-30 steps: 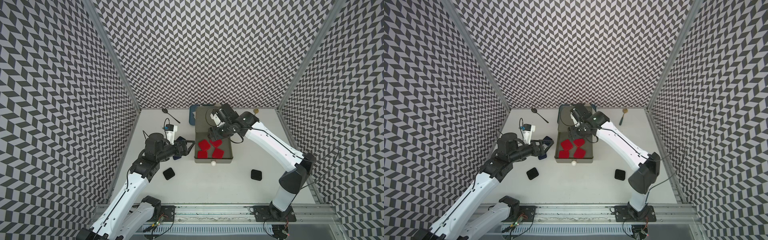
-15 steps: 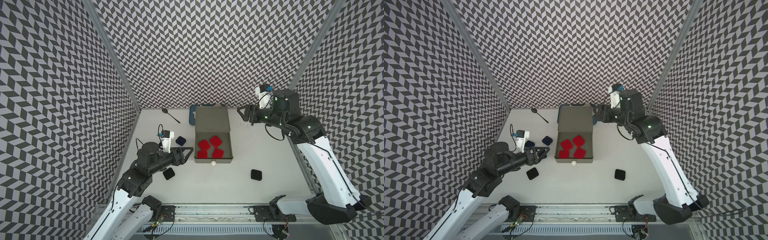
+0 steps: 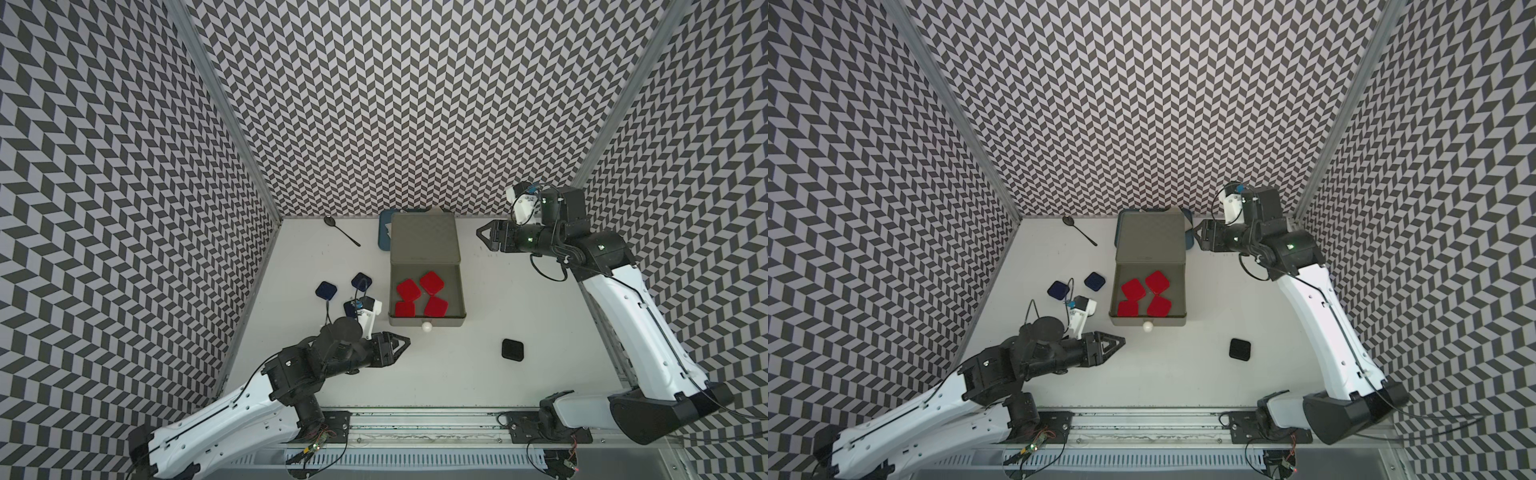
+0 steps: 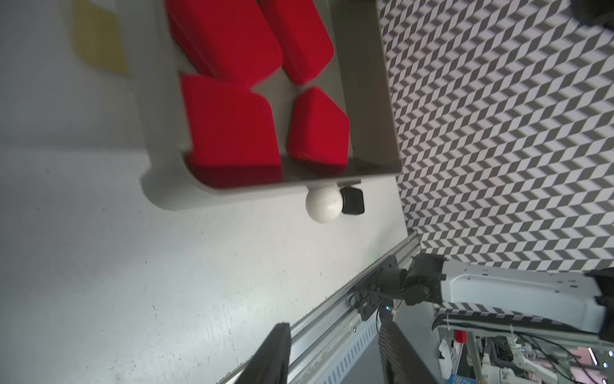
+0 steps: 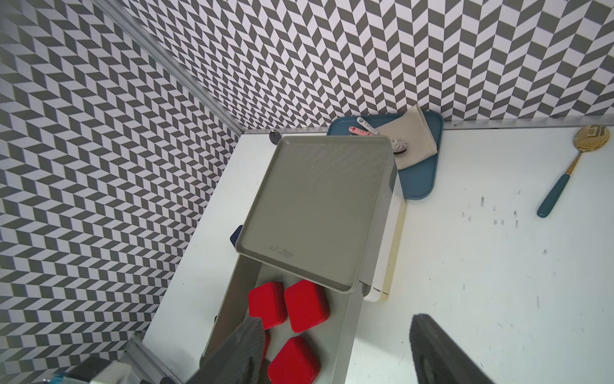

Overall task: Place the brooch boxes into the drawer by color
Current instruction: Close the drawer in the storage box.

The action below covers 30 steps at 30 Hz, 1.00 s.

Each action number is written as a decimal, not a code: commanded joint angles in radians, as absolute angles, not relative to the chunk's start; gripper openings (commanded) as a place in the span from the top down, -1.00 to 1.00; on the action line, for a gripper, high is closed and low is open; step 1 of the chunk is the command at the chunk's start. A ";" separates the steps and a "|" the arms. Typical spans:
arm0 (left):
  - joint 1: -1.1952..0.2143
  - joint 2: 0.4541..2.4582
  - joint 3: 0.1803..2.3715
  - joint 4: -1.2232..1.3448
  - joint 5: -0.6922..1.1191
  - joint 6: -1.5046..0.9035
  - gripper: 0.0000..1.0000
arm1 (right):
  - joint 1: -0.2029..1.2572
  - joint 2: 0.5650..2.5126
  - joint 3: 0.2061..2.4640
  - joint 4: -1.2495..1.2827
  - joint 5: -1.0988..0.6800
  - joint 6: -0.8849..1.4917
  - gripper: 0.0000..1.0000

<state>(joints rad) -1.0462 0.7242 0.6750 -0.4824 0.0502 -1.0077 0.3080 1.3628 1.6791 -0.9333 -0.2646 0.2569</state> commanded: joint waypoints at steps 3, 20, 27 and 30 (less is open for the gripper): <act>-1.083 0.850 0.700 -0.362 -0.081 -1.043 -0.04 | 0.292 1.347 1.658 -0.877 -0.296 0.231 -0.47; -1.052 1.022 0.684 -0.154 -0.052 -1.049 -0.11 | 0.267 1.346 1.621 -0.879 -0.310 0.204 -0.48; -1.016 1.039 0.687 -0.127 -0.027 -1.034 -0.15 | 0.264 1.346 1.619 -0.879 -0.316 0.199 -0.48; -1.013 1.053 0.691 -0.111 -0.019 -1.029 -0.16 | 0.264 1.345 1.614 -0.879 -0.318 0.197 -0.48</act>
